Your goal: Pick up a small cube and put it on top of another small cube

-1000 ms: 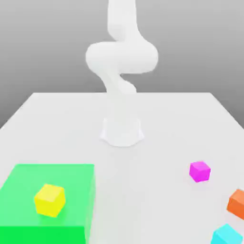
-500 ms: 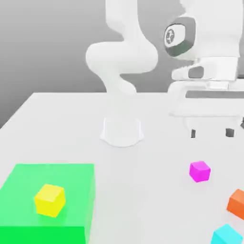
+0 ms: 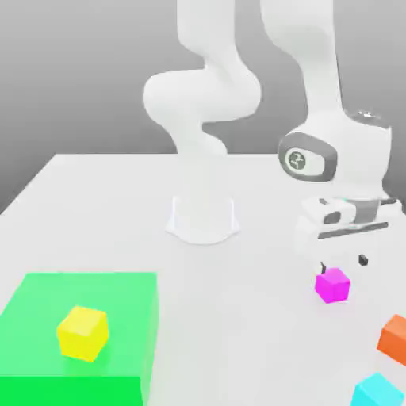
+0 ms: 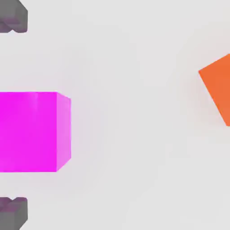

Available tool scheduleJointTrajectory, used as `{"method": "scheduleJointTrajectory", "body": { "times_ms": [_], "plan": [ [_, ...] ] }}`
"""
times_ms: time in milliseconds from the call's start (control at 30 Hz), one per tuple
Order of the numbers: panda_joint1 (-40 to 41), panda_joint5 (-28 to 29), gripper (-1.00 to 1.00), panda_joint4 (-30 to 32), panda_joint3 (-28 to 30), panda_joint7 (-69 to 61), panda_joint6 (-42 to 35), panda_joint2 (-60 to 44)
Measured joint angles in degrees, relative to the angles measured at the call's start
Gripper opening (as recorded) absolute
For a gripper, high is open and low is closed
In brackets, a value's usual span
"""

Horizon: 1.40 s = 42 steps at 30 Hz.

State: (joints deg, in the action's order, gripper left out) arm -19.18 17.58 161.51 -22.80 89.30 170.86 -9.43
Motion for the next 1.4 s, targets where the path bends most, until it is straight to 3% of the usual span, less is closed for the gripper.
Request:
{"method": "scheduleJointTrajectory", "body": {
  "times_ms": [233, 267, 467, 567, 833, 1033, 1133, 1400],
  "plan": [
    [-12.20, 9.46, 0.00, -1.45, 14.60, 6.99, 4.99, -6.63],
    [-13.86, 10.37, -1.00, -1.58, 16.52, 7.63, 5.69, -7.51],
    [-14.66, 10.95, -1.00, -1.65, 17.46, 8.07, 6.13, -7.95],
    [-11.70, 9.18, -1.00, -1.40, 13.98, 6.81, 4.83, -6.27],
    [-1.80, -4.32, -1.00, 0.42, 0.71, -3.14, -0.53, 1.35],
    [-0.23, -13.88, -1.00, 2.07, -3.23, -10.41, -4.42, 6.84],
    [1.76, -15.76, -1.00, 0.96, -1.66, -10.09, -7.45, 8.50],
    [19.85, -16.34, -1.00, -11.52, 8.87, 3.18, -21.00, 9.50]
  ]
}}
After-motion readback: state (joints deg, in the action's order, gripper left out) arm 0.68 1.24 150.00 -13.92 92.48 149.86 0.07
